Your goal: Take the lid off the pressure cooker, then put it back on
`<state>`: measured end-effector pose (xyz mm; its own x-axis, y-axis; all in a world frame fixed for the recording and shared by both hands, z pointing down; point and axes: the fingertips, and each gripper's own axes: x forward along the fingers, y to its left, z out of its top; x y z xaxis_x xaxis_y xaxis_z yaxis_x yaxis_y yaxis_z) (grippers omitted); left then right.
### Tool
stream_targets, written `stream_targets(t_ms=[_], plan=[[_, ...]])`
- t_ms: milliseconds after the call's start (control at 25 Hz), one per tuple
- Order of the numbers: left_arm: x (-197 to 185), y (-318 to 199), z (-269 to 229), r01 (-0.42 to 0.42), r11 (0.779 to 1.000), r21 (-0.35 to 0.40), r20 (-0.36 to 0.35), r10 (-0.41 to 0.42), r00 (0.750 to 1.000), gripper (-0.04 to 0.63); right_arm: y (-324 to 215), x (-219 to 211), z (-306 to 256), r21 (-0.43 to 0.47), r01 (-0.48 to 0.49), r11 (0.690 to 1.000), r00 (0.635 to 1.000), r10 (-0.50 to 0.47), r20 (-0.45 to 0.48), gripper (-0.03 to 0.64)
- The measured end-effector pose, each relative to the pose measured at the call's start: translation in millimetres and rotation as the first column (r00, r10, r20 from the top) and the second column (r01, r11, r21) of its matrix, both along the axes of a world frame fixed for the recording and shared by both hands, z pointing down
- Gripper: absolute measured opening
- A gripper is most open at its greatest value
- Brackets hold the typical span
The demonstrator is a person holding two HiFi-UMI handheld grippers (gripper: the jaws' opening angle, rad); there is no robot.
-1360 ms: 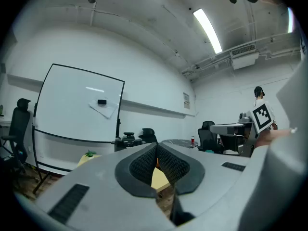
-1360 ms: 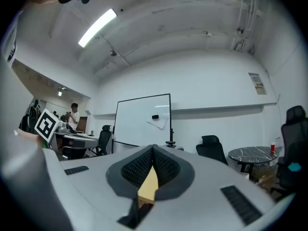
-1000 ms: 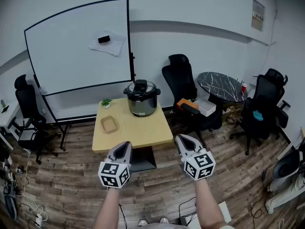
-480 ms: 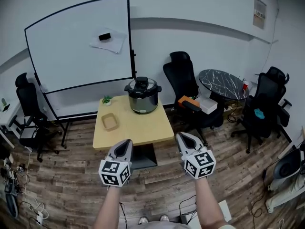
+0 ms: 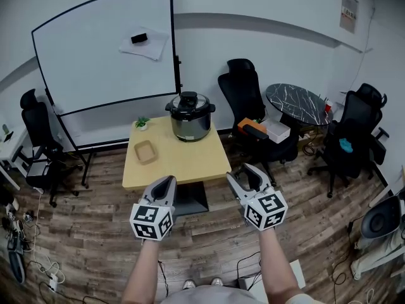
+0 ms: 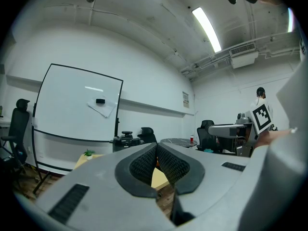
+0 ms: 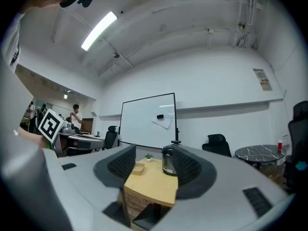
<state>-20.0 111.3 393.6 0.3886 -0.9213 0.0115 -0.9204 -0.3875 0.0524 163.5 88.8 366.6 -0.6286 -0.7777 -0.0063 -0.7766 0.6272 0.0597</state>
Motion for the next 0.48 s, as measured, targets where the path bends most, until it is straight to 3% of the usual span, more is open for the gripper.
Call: stream_targets(t_ms=[80,160,480], plan=[[1,-2,-1,0.002,1.0,0.001,0.001,-0.002,1.0,0.017,-4,0,0,-0.003,-0.001,1.0,1.0,0.001,0.001,0.306],[3,-4,0,0.003,1.0,0.002,0.003,-0.003,1.0,0.017,-7,2,2,-0.001,-0.009,1.0,1.0,0.009,0.0,0.369],[9,-16,-1,0.027,1.0,0.003,0.016,-0.027,1.0,0.017,-23,9,4,0.004,0.0,1.0,1.0,0.0,-0.002,0.388]])
